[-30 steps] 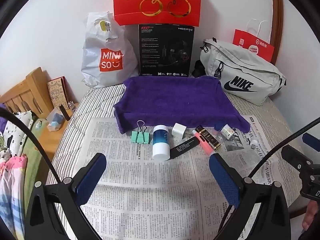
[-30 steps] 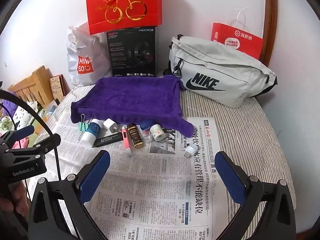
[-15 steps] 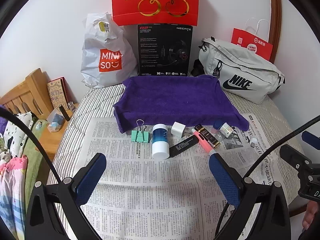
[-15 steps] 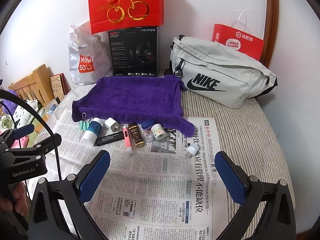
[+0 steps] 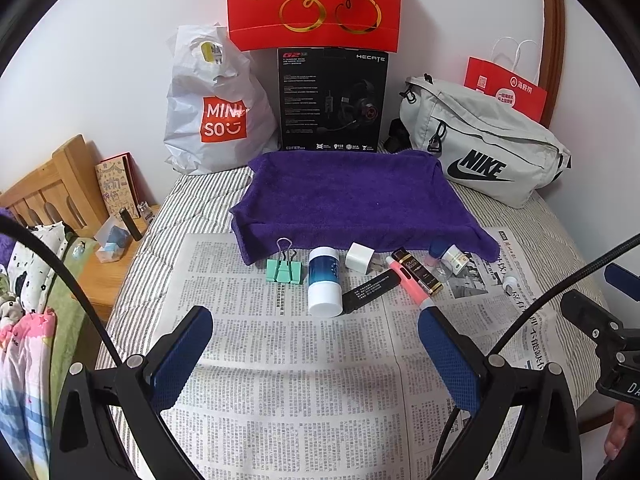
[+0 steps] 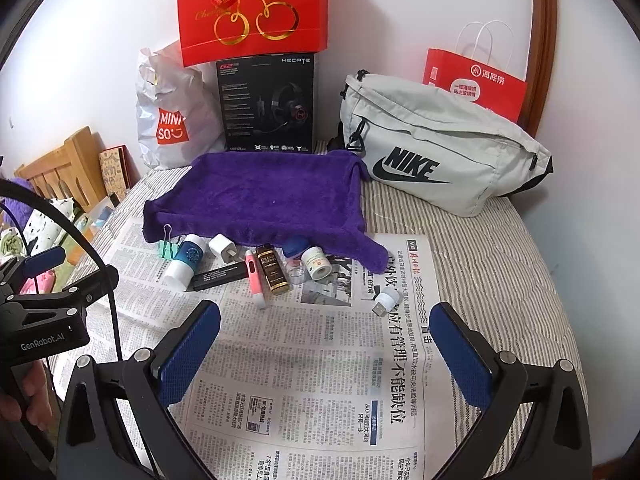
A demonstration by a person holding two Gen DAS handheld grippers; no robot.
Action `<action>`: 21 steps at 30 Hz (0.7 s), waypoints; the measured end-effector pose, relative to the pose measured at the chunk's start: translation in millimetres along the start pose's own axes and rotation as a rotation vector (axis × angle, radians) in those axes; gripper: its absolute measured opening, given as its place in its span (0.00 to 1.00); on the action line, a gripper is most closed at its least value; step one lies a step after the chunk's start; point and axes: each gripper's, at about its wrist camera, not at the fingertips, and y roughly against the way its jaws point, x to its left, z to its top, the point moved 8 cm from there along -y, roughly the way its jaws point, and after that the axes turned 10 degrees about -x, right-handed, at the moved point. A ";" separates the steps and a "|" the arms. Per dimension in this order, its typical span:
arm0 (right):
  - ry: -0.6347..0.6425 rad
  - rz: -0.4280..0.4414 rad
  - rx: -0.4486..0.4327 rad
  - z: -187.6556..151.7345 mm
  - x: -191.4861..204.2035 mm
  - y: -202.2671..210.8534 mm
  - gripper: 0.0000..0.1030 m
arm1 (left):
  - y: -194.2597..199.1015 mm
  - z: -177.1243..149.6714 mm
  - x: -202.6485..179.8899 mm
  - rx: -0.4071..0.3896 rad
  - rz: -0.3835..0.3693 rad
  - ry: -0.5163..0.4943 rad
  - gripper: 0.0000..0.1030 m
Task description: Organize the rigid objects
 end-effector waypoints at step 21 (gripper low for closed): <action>0.006 0.003 0.000 -0.6 0.8 0.2 1.00 | -3.2 -2.1 0.1 0.009 0.003 -0.010 1.00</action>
